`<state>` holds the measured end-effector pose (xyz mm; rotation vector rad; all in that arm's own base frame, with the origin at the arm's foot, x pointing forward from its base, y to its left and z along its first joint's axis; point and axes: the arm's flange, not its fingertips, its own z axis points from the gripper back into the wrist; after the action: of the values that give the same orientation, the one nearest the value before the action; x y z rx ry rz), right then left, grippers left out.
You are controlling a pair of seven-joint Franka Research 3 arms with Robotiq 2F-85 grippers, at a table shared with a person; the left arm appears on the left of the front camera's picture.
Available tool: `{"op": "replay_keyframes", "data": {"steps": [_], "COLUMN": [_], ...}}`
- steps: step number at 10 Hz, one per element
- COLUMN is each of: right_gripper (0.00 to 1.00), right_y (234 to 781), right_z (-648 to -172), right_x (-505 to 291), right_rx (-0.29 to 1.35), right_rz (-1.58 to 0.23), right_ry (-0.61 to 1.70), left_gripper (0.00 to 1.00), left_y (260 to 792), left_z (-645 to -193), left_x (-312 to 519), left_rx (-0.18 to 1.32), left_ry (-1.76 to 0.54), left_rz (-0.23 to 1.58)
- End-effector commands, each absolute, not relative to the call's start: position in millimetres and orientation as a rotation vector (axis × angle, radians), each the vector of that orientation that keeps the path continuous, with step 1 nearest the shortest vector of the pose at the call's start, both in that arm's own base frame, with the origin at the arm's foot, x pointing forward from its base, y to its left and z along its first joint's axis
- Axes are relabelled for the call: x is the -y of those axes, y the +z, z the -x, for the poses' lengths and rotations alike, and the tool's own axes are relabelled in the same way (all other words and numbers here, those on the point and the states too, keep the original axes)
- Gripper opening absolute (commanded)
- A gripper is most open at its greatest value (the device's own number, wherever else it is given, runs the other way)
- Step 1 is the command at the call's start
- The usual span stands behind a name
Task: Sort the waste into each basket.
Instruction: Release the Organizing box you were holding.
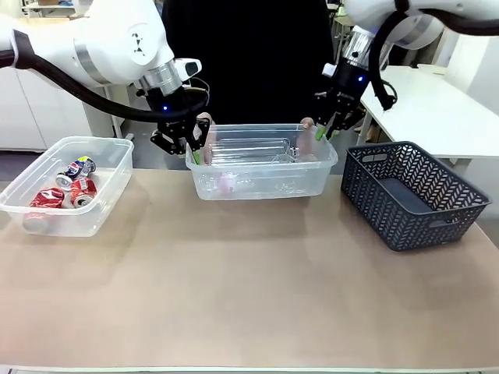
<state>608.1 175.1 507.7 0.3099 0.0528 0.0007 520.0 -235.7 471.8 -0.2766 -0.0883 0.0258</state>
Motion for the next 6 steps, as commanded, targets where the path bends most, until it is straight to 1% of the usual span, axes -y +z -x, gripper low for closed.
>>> {"op": "replay_keyframes", "data": {"steps": [1, 2, 3, 4, 5, 6], "right_gripper": [0.70, 1.00, 1.00, 1.00, 1.00, 1.00], "right_y": [504, 504, 503, 502, 501, 499], "right_z": [-583, -581, -579, -577, -576, -575], "right_x": [-169, -168, -167, -166, -165, -164], "right_rx": [0.050, 0.061, 0.068, 0.075, 0.080, 0.084], "right_rz": [-0.315, -0.314, -0.314, -0.322, -0.326, -0.332], "right_ry": [-0.017, -0.005, 0.000, 0.002, 0.006, 0.010], "left_gripper": [1.00, 1.00, 0.87, 0.97, 1.00, 1.00], "left_y": [485, 492, 499, 505, 507, 506], "left_z": [-515, -512, -509, -507, -506, -508], "left_x": [231, 227, 223, 218, 215, 214], "left_rx": [0.107, 0.123, 0.149, 0.162, 0.159, 0.144], "left_ry": [0.016, 0.026, 0.038, 0.038, 0.018, 0.000], "left_rz": [0.252, 0.262, 0.274, 0.289, 0.312, 0.343]}}
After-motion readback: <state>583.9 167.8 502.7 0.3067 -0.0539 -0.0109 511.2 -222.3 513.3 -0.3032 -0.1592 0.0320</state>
